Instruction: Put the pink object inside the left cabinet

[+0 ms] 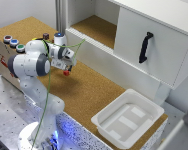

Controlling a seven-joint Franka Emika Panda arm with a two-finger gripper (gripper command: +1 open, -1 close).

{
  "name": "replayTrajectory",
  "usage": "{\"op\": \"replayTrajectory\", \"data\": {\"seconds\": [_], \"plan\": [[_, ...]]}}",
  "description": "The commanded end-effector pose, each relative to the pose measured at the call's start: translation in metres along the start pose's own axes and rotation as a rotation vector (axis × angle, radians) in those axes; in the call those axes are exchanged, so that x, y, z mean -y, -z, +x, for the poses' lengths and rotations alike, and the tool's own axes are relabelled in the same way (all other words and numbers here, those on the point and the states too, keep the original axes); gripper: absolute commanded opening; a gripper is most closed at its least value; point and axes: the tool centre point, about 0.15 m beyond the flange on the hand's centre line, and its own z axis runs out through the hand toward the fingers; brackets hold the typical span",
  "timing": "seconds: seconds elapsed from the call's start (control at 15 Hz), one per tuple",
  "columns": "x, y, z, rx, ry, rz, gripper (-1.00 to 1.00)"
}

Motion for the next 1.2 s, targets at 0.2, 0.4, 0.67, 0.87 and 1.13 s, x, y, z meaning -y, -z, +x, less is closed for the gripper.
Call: {"op": "replayTrajectory", "data": {"seconds": [0.2,0.4,0.67,0.87,1.13], "plan": [[-0.006,-0.039,0.024,0.024,-0.013,0.017,-1.0],[-0.004,-0.032,0.024,0.023,-0.006,-0.01,-1.0],[0.0,-0.032,0.012,0.085,-0.029,-0.061,-1.0],[0.002,-0.014,0.005,0.081,-0.018,-0.094,-1.0],[0.004,0.035,0.04,-0.022,0.06,-0.145,-1.0]]}}
